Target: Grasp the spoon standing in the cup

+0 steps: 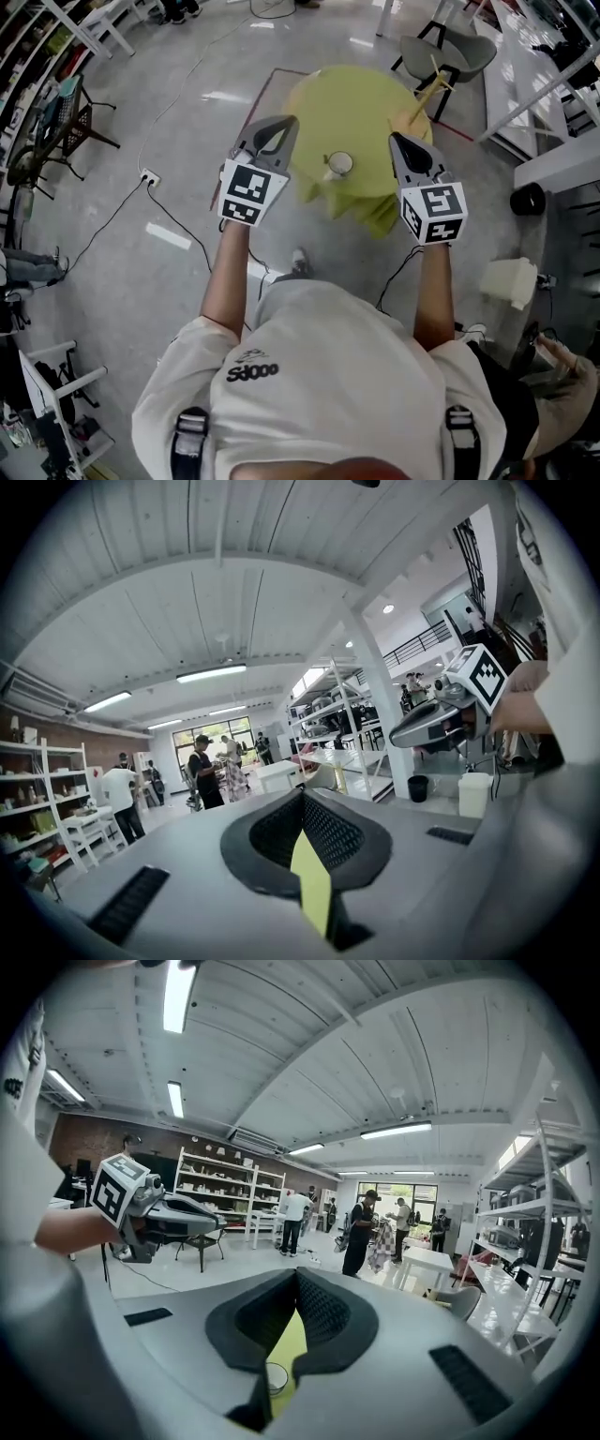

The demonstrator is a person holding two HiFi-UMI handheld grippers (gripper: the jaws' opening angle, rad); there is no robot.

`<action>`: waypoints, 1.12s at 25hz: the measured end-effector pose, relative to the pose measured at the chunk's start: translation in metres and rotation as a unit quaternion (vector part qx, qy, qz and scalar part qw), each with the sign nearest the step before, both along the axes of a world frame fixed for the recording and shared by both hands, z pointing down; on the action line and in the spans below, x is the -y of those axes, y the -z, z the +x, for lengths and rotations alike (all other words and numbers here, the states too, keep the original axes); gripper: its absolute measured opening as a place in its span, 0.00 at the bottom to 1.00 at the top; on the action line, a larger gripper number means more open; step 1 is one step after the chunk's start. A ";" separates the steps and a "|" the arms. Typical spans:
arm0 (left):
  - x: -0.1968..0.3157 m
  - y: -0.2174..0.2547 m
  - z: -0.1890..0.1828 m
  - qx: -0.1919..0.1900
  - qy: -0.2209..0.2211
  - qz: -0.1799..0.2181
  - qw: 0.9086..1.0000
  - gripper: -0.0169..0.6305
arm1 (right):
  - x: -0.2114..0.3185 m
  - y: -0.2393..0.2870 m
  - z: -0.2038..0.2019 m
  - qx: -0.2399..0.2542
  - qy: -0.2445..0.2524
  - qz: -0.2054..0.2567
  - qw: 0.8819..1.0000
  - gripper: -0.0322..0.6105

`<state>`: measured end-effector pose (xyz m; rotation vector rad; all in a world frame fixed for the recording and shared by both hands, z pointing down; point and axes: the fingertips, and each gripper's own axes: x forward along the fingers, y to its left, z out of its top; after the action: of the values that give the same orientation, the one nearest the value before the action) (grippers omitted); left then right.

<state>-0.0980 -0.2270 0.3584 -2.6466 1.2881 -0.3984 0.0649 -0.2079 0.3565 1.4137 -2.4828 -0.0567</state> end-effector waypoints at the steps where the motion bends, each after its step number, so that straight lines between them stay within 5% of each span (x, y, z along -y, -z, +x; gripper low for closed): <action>1: 0.008 -0.003 -0.005 0.000 -0.003 -0.004 1.000 0.07 | 0.008 -0.003 -0.005 0.000 -0.003 -0.003 1.000 0.09; 6: 0.041 -0.024 -0.018 -0.007 -0.020 -0.034 0.999 0.07 | 0.036 -0.019 -0.020 -0.015 -0.007 -0.015 1.000 0.09; 15: 0.071 -0.095 0.021 -0.037 -0.020 -0.144 0.989 0.07 | 0.070 -0.070 -0.005 -0.034 0.026 -0.062 0.997 0.09; 19: 0.082 -0.129 0.036 -0.057 -0.003 -0.195 0.979 0.08 | 0.085 -0.095 0.002 -0.041 0.050 -0.088 0.994 0.09; 21: 0.086 -0.149 0.043 -0.062 0.010 -0.219 0.974 0.19 | 0.092 -0.109 0.010 -0.037 0.056 -0.104 0.992 0.09; 28: 0.086 -0.236 0.051 -0.072 0.081 -0.318 0.942 0.15 | 0.106 -0.155 0.031 -0.029 0.076 -0.151 0.985 0.09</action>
<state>-0.0475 -0.3128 0.5940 -3.1405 1.6563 -0.7736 0.0955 -0.3139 0.5110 1.0827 -2.4219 0.2331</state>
